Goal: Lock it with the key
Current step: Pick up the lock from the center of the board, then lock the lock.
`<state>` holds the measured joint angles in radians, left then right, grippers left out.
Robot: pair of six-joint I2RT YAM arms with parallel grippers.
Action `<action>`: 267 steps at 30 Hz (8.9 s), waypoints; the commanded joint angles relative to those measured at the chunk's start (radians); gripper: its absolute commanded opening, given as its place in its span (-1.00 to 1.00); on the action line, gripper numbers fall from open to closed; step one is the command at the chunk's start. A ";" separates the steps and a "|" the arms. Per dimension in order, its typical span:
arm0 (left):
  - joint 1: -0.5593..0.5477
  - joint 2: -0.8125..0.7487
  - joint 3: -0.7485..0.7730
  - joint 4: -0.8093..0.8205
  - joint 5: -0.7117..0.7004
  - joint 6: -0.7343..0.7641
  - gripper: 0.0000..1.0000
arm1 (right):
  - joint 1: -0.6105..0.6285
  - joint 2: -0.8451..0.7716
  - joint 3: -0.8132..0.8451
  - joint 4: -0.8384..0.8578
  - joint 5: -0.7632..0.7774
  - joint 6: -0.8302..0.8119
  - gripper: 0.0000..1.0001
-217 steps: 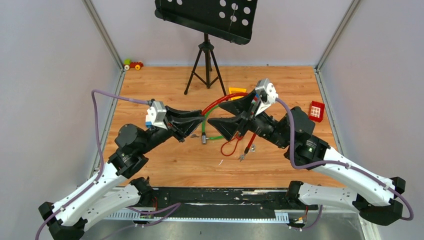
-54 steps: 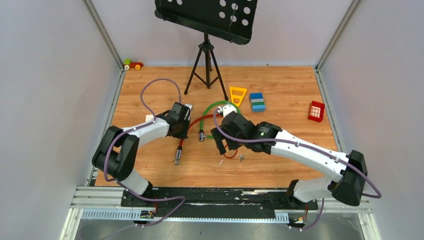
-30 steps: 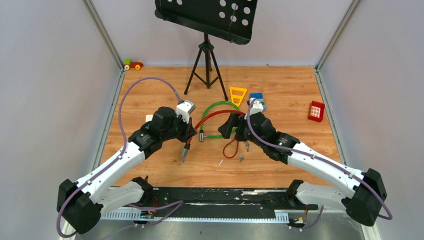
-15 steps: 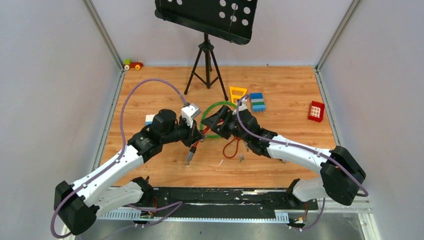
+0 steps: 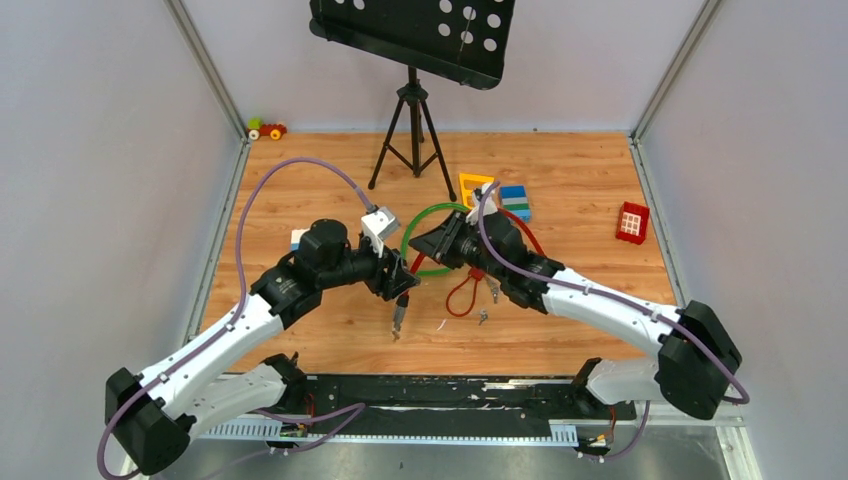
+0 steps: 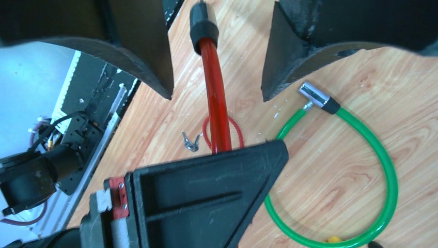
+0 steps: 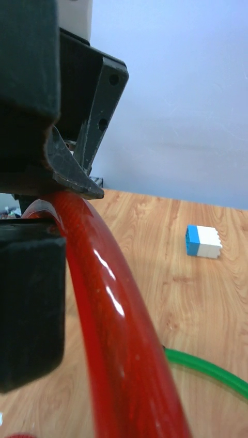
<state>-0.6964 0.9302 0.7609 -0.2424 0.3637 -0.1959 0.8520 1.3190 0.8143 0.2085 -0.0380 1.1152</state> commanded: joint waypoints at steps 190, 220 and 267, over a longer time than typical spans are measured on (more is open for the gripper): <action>-0.100 -0.072 -0.133 0.700 0.063 0.075 -1.00 | 0.348 -0.039 0.463 -0.081 0.221 -0.557 -1.00; 0.089 0.002 -0.133 1.848 0.074 -0.814 -1.00 | 0.349 -0.594 0.059 -0.068 -0.067 -1.012 0.27; -0.114 0.061 0.257 1.847 0.537 -0.755 -1.00 | 0.572 -0.232 0.077 0.711 -0.201 -1.772 0.02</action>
<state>-0.8047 0.9943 1.0233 1.5150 0.9321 -1.0195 1.4117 1.0752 0.8471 0.8909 -0.2897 -0.6109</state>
